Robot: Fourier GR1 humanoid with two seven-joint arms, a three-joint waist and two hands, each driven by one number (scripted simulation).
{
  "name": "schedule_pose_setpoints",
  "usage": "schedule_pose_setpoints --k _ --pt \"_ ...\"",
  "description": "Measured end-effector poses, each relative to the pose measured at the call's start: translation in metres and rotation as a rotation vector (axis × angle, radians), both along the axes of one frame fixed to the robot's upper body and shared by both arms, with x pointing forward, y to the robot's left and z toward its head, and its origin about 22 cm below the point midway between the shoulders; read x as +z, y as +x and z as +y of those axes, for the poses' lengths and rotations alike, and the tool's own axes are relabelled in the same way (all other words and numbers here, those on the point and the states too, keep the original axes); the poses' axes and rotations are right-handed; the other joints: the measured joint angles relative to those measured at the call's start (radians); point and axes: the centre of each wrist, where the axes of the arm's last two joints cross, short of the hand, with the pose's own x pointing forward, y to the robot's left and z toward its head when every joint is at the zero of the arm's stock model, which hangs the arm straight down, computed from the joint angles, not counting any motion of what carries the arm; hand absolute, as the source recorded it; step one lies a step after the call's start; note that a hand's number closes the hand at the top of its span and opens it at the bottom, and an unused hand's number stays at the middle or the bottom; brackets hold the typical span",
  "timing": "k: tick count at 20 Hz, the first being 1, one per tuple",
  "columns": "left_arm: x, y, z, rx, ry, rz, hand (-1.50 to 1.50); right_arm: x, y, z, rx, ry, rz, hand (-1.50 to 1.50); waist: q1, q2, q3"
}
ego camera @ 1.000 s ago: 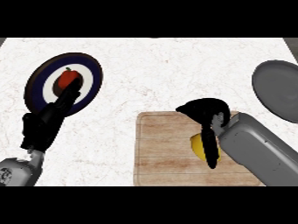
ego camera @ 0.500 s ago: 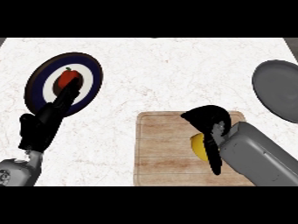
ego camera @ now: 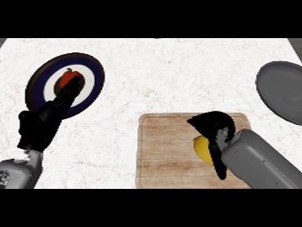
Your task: Pick the lemon from the cutting board and place it in the pan
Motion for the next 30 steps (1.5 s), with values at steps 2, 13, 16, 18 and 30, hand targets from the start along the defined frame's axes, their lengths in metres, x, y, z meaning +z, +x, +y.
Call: schedule_pose_setpoints --k 2,13,16,18,30 --pt "-0.001 0.000 -0.002 0.000 -0.004 0.001 0.00 -0.001 0.002 0.002 0.024 -0.011 0.002 1.50 0.001 -0.002 -0.002" --pt "-0.004 -0.004 -0.001 0.001 -0.006 -0.001 0.00 -0.008 -0.011 -0.006 0.073 0.012 -0.014 1.50 0.000 -0.010 -0.005" --pt "-0.010 -0.003 -0.001 0.001 -0.005 0.002 0.00 -0.004 -0.017 -0.004 0.062 0.033 -0.052 1.50 -0.002 -0.007 -0.004" --pt "-0.009 -0.006 0.004 0.006 -0.006 0.005 0.00 -0.004 -0.022 -0.004 -0.018 0.068 -0.133 1.50 -0.005 -0.007 -0.002" --pt "-0.013 -0.008 0.005 0.028 -0.005 0.011 0.00 0.041 -0.064 0.007 -0.431 0.285 -0.853 1.50 -0.030 -0.010 0.001"
